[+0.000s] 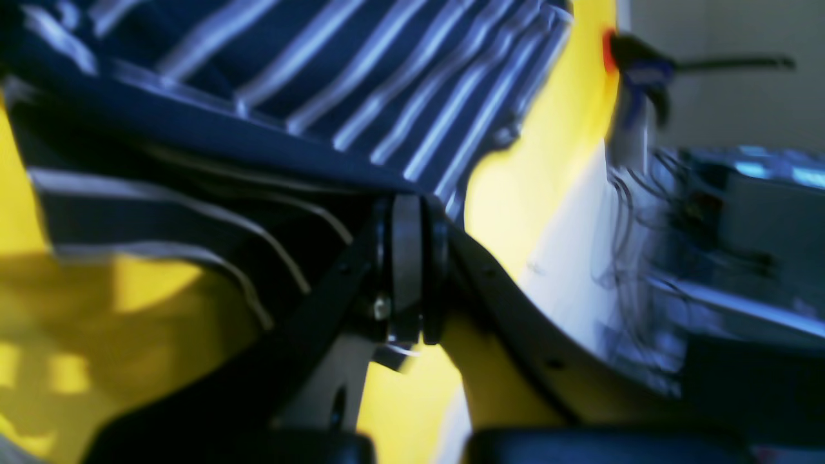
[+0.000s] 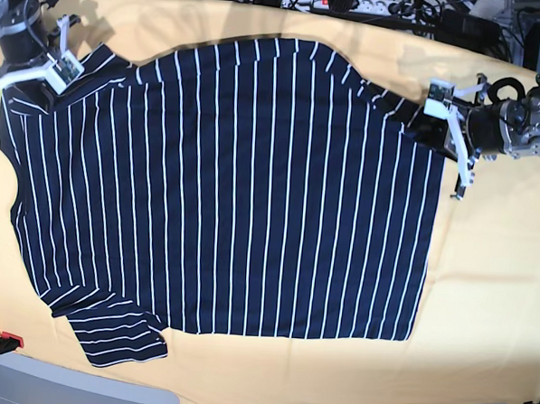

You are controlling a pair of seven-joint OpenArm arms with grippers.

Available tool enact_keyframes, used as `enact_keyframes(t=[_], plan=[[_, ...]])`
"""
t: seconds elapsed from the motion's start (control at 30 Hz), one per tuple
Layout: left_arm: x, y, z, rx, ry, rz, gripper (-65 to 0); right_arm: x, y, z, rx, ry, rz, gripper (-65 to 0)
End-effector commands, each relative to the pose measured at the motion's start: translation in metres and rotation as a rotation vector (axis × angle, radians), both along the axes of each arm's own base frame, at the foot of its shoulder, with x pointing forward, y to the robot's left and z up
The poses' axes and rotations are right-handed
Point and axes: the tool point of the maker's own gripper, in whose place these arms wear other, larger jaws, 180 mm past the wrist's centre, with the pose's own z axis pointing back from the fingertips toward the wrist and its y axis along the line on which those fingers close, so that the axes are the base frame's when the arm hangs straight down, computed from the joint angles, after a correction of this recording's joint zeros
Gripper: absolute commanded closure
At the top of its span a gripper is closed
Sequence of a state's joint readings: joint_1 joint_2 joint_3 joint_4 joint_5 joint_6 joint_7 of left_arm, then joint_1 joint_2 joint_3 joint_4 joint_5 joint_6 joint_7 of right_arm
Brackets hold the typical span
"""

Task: Fold the T-shirt properly
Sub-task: 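Lift and pull the shirt edge toward the robot with both grippers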

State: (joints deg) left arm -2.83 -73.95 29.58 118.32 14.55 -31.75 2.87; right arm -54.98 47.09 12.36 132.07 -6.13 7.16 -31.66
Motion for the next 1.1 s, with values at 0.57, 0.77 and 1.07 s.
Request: enact_keyframes(t=[0.57, 0.77, 1.07], plan=[[0.111, 0.008, 0.011, -0.299, -0.108, 0.351, 0.0, 0.093, -0.032, -0.029, 0.245, 0.007, -0.041, 0.0], [0.13, 0.022, 0.014, -0.307, -0.126, 0.407, 0.0, 0.118, -0.028, -0.049, 0.253, 0.04, -0.037, 0.0], [0.132, 0.022, 0.015, -0.331, -0.106, 0.427, 0.0, 0.154, -0.039, -0.024, 0.251, -0.061, -0.083, 0.0]])
